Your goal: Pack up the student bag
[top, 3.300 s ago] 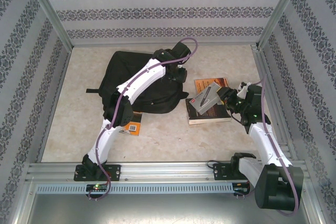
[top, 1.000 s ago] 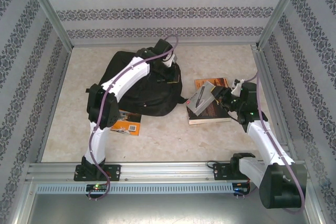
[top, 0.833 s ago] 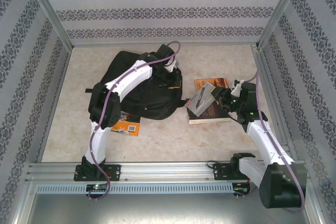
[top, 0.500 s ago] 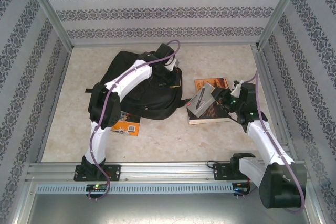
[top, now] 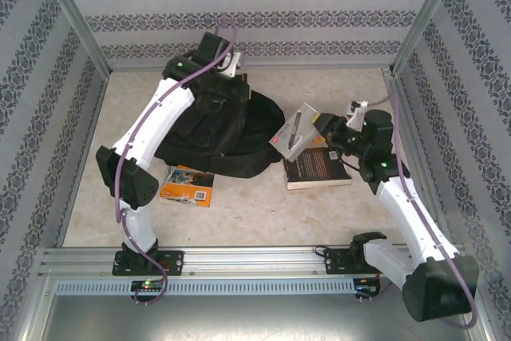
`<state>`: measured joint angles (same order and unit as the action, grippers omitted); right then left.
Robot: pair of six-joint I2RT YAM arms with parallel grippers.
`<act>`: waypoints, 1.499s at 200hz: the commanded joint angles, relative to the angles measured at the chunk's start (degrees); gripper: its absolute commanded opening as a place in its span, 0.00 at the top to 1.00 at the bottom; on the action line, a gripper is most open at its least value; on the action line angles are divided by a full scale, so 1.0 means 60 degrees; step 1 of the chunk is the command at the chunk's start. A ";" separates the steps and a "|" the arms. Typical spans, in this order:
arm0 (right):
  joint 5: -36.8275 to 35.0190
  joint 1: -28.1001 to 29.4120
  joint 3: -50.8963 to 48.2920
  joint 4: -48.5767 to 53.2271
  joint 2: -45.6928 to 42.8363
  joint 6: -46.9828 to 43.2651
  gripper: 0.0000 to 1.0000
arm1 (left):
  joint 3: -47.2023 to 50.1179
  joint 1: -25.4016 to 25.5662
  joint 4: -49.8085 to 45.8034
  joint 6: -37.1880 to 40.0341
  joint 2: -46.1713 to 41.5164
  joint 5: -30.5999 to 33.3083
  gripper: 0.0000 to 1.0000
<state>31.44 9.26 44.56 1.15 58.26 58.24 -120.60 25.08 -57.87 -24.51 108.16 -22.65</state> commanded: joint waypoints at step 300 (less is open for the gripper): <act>-0.4175 0.2366 0.2952 0.3269 0.3191 -0.2180 0.14 | 0.0485 -0.0540 0.1752 -0.0218 0.0336 -0.1366 1.00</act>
<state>13.30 27.24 69.43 7.70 85.91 47.05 -120.84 19.94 -54.22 -24.86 110.04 -28.58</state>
